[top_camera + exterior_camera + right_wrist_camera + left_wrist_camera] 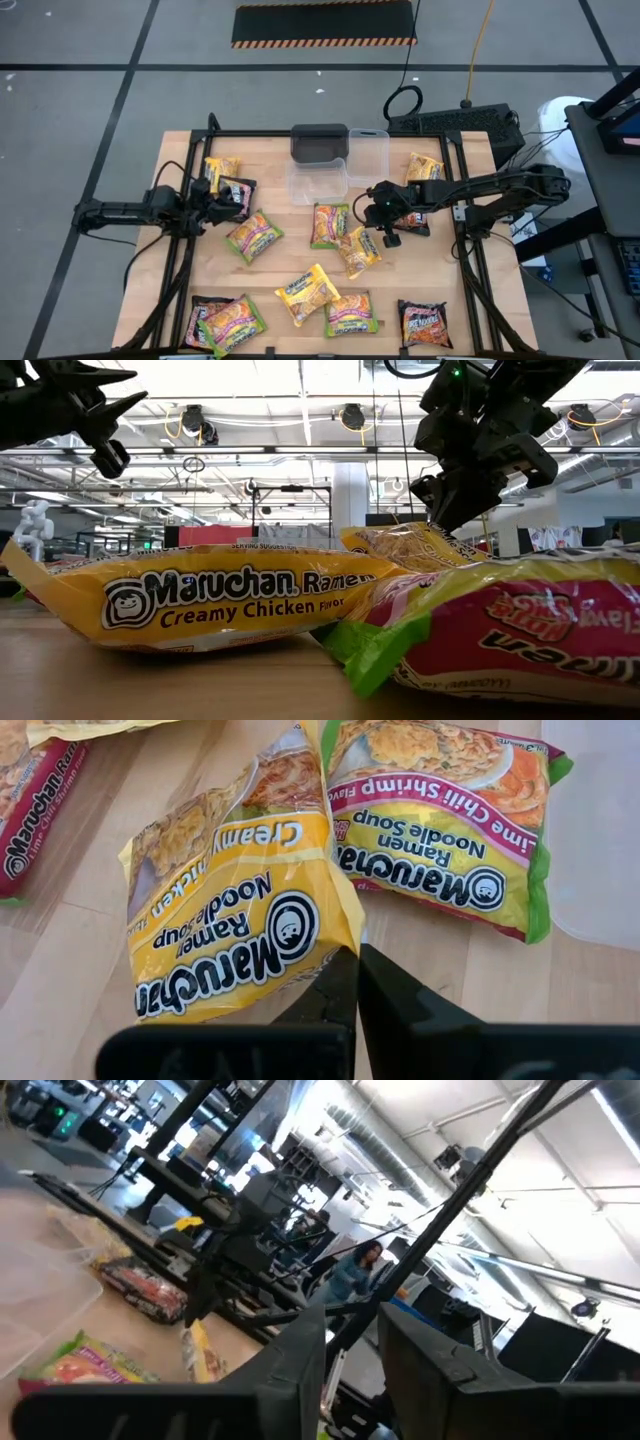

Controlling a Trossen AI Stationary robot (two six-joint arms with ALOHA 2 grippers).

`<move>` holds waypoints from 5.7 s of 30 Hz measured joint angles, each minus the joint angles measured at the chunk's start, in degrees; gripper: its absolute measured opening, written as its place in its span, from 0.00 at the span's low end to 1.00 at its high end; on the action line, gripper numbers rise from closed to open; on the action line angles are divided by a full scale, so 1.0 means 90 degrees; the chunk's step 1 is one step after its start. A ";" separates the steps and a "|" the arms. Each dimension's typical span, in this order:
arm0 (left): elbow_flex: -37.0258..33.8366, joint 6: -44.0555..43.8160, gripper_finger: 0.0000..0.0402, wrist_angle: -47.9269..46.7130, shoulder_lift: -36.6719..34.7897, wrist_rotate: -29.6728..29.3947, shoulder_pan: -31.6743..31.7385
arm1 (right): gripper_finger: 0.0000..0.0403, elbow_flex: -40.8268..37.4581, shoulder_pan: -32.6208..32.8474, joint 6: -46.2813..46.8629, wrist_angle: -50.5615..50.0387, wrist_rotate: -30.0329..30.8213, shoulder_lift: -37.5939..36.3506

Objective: Sort Maruchan noodles
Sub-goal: Put the yellow noodle pack into the left transparent bin

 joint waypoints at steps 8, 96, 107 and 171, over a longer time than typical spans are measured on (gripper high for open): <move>0.0071 0.0151 0.26 0.0310 0.0853 -0.0280 0.0000 | 0.00 0.0000 -0.0001 -0.0002 0.0000 0.0002 0.0000; 0.5928 0.4385 0.26 0.0326 1.1124 -0.2608 -0.1335 | 0.00 0.0002 0.0001 -0.0170 -0.0335 -0.0005 -0.0984; 0.5928 0.4255 0.26 0.0328 1.1124 -0.2251 -0.1375 | 0.00 0.0000 0.0001 -0.0172 -0.0335 -0.0005 -0.0984; 0.5918 0.4080 0.26 0.1378 1.1952 -0.1828 -0.1241 | 0.00 0.0000 0.0001 -0.0338 -0.0214 0.0000 -0.0981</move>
